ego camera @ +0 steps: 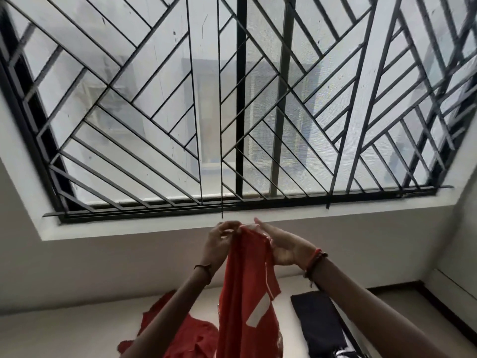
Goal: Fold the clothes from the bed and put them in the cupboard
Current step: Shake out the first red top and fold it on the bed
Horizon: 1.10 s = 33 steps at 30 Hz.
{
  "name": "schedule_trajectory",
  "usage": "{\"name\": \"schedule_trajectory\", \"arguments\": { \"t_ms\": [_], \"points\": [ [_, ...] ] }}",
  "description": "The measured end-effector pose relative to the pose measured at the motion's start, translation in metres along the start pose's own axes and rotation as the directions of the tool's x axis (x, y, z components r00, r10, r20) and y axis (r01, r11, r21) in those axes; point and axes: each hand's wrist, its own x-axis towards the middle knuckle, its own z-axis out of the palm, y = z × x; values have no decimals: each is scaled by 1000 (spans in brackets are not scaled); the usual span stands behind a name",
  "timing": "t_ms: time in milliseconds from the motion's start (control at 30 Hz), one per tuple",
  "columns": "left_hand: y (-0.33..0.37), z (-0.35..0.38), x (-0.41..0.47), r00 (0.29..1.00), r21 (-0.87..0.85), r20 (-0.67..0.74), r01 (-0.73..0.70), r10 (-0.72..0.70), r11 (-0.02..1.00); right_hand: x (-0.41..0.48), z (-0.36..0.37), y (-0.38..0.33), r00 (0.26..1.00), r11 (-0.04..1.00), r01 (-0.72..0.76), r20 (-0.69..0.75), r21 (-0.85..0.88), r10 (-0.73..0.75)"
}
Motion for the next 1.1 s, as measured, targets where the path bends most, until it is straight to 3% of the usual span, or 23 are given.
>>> {"name": "schedule_trajectory", "arguments": {
  "t_ms": [67, 267, 367, 533, 600, 700, 867, 1000, 1100],
  "points": [
    [0, 3, -5, 1000, 4, 0, -24, 24, 1000, 0, 2, 6, 1000, 1000, 16, 6, -16, -16],
    [-24, 4, -11, 992, 91, 87, -103, 95, 991, 1, -8, 6, 967, 989, 137, -223, 54, -121],
    [-21, 2, -12, 960, 3, 265, -101, 96, 995, -4, -5, 5, 970, 981, 179, -181, 74, -163],
    [0, -9, 11, 959, -120, 270, -61, 92, 991, -17, 5, -2, 975, 972, 215, -73, 91, -209],
    [13, -10, 19, 939, -47, 338, -58, 70, 997, -20, 10, -5, 973, 971, 231, -43, 58, -228],
    [24, -9, 27, 897, -22, 439, 53, -38, 998, -23, 14, -10, 963, 964, 264, -57, -17, -264],
    [22, -9, 31, 776, -149, 609, 311, -161, 939, -34, 12, -14, 948, 949, 310, -57, -51, -312],
    [20, -6, 31, 796, -272, 582, 382, -165, 883, -35, 9, -12, 942, 945, 326, -74, -29, -328],
    [24, -7, 32, 797, -272, 584, 374, -157, 887, -34, 3, -11, 934, 937, 349, -71, -22, -349]
  ]
}}
